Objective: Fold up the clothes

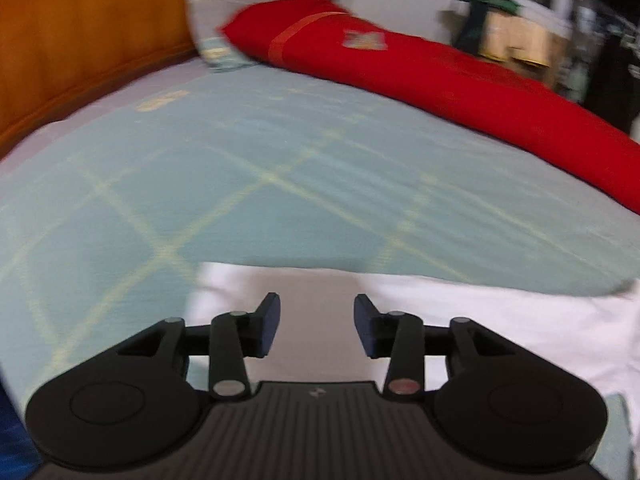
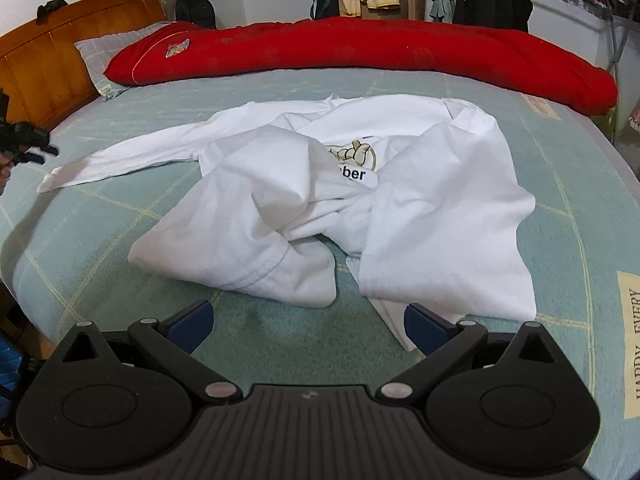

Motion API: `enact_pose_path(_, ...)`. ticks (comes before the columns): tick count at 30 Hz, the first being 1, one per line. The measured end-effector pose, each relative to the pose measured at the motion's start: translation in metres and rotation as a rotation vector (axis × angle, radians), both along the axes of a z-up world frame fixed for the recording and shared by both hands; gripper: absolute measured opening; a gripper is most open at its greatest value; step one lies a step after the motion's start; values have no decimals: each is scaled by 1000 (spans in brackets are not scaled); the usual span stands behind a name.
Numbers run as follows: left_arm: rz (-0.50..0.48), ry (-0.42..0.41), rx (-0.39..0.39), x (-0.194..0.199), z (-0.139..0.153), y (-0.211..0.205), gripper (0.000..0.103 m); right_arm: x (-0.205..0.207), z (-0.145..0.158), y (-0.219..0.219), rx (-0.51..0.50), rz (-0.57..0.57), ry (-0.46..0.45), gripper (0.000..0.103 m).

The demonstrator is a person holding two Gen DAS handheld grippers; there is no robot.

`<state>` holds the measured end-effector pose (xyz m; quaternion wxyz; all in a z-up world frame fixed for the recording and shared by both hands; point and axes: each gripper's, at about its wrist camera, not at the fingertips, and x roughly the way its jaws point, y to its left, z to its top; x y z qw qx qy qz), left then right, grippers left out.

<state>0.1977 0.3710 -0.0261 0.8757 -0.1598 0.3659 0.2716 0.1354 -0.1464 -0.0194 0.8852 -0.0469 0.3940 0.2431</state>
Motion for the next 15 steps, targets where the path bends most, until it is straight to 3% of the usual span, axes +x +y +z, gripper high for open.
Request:
enact_pose_path(4, -40, 19, -45, 15, -22, -10, 44, 0, -2, 0, -12, -1, 7, 103)
enact_pose_path(8, 9, 52, -76, 7, -46, 1, 44, 3, -4, -2, -27, -2, 14, 103)
enact_pose_path(15, 18, 93, -45, -12, -36, -7, 44, 6, -13, -9, -33, -12, 37, 103)
